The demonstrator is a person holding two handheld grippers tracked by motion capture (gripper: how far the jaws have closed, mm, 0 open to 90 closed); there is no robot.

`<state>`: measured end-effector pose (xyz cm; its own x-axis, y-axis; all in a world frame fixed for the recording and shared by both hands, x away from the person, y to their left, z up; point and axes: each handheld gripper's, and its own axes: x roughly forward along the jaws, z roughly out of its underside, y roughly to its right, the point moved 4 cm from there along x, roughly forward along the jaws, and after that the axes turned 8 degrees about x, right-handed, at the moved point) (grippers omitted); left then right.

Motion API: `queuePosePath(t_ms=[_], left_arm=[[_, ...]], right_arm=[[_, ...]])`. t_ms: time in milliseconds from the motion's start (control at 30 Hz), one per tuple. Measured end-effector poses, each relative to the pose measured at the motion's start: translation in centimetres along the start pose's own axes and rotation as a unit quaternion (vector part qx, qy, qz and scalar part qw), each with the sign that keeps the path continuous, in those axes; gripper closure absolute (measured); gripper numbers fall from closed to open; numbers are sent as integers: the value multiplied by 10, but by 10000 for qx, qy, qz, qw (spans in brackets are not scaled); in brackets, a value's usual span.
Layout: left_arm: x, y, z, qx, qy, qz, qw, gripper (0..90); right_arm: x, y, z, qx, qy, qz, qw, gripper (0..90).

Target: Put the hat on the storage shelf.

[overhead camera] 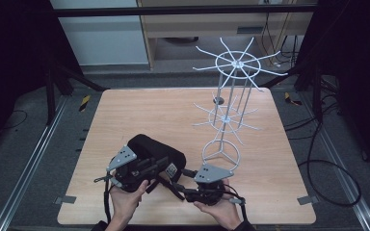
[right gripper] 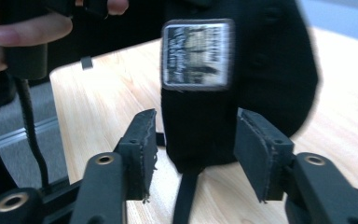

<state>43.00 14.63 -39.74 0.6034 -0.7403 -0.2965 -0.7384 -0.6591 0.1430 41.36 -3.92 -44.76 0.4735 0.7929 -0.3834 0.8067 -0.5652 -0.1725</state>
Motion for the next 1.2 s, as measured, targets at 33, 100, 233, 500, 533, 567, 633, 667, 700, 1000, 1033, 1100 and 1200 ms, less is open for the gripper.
queuePosePath(t_ms=[33, 100, 233, 500, 533, 567, 633, 667, 700, 1000, 1033, 1100, 1200], left_arm=[[-2, 0, -1, 35, 8, 10, 10000, 760], [-4, -1, -2, 112, -16, 16, 9999, 781], [-6, -1, -3, 304, -134, 73, 9994, 802], [-6, 5, -2, 565, -331, 359, 9972, 814], [-6, 7, -2, 585, -336, 391, 9970, 814], [-6, 8, -1, 627, -357, 465, 9963, 814], [-5, 11, -1, 665, -371, 543, 9956, 814], [-5, 12, -1, 692, -387, 603, 9950, 814], [-5, 13, -1, 713, -397, 630, 9947, 814], [-5, 11, 1, 731, -419, 636, 9944, 809], [-5, 9, 1, 728, -392, 602, 9948, 806], [-8, 6, 0, 747, -366, 486, 9953, 791], [-10, 3, 1, 754, -373, 335, 9959, 763]], right_arm=[[-5, 2, -1, 9, 67, -1, 10000, 475], [-13, 7, -3, 17, 200, 78, 9998, 461], [-14, 17, -3, -6, 213, 380, 9991, 445], [-1, 31, 5, 20, 75, 459, 9989, 439], [1, 31, 5, 16, 78, 444, 9990, 439], [2, 32, 5, -1, 55, 432, 9990, 439], [6, 33, 6, -1, 26, 385, 9993, 447], [8, 34, 6, -6, -1, 374, 9993, 453], [10, 34, 7, -46, -29, 368, 9993, 468], [12, 30, 10, -55, -200, 156, 9997, 849], [11, 29, 9, -85, -223, 201, 9995, 857], [8, 27, 6, -213, -182, 349, 9990, 863], [2, 24, -1, -578, -80, 749, 9955, 864]])
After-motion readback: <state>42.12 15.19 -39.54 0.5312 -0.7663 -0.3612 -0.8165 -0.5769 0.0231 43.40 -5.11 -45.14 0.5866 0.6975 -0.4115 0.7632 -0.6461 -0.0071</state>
